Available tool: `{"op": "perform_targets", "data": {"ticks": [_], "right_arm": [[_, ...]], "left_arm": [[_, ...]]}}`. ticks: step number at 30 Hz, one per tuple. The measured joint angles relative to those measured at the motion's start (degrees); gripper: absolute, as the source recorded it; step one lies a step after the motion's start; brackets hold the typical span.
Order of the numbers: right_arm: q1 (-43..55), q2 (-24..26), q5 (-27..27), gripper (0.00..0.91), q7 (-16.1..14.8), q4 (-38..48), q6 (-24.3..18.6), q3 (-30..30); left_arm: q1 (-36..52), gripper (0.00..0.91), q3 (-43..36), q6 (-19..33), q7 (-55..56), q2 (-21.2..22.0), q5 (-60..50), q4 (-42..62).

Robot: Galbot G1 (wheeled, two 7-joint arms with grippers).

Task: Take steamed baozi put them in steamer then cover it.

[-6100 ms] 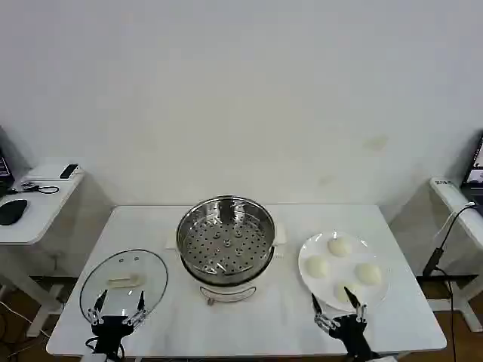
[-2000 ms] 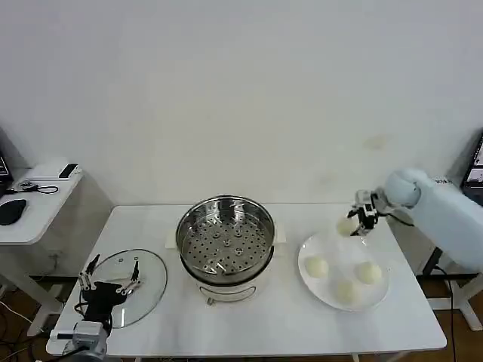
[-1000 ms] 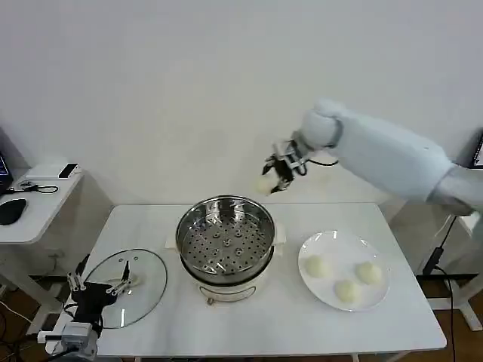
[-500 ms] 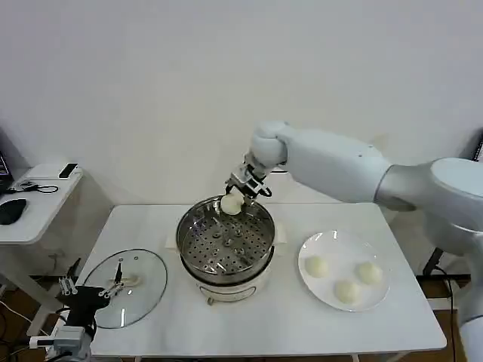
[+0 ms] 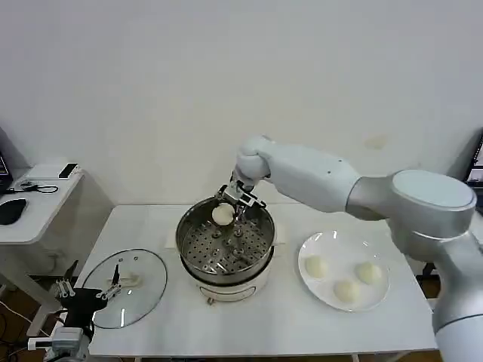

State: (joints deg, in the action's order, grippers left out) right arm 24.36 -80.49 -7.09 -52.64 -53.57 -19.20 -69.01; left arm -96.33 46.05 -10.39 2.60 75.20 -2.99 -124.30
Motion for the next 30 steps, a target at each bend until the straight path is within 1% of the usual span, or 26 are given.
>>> {"op": "perform_targets", "data": {"ticks": [3,4,5,6,7,8,14,21,26,30], "right_arm": [[-0.61,-0.72,-1.43,0.645,0.42,1.23,-1.72,0.27],[-0.73,-0.84,-1.79,0.665,0.49,1.51,-2.15,0.31],[-0.81,-0.94,-2.09,0.705,0.54,1.71,-2.57,0.31],[-0.89,-1.05,-2.42,0.776,0.61,1.95,-3.0,0.33],[-0.94,-1.14,-2.71,0.816,0.67,2.16,-3.35,0.34],[-0.96,-1.22,-3.02,0.907,0.73,2.34,-3.7,0.36],[-0.89,-1.13,-3.99,0.907,0.94,2.52,-4.71,0.29],[0.76,0.47,-3.33,0.907,0.67,0.37,-4.44,-0.13],[3.43,3.12,-0.57,0.907,0.36,-3.59,-2.19,-0.92],[6.02,6.76,2.87,0.907,0.46,-7.86,1.38,-1.98]], "left_arm": [[0.07,0.907,0.0,0.05,0.01,0.06,0.0,0.11],[0.07,0.907,-0.01,0.06,0.01,0.06,0.0,0.11],[0.08,0.907,-0.01,0.06,0.01,0.07,0.0,0.12],[0.09,0.907,-0.01,0.06,0.01,0.07,0.0,0.12],[0.11,0.907,0.0,0.06,0.01,0.06,0.0,0.11],[0.12,0.907,0.0,0.06,0.01,0.05,0.0,0.12],[0.19,0.907,-0.18,0.06,0.08,0.19,0.02,0.15],[0.28,0.907,-0.23,0.02,0.09,0.0,0.2,0.21],[0.68,0.907,-0.54,-0.34,-0.06,-0.5,0.55,0.01],[1.17,0.907,-1.08,-1.03,-0.3,-1.14,1.46,0.22]]}}
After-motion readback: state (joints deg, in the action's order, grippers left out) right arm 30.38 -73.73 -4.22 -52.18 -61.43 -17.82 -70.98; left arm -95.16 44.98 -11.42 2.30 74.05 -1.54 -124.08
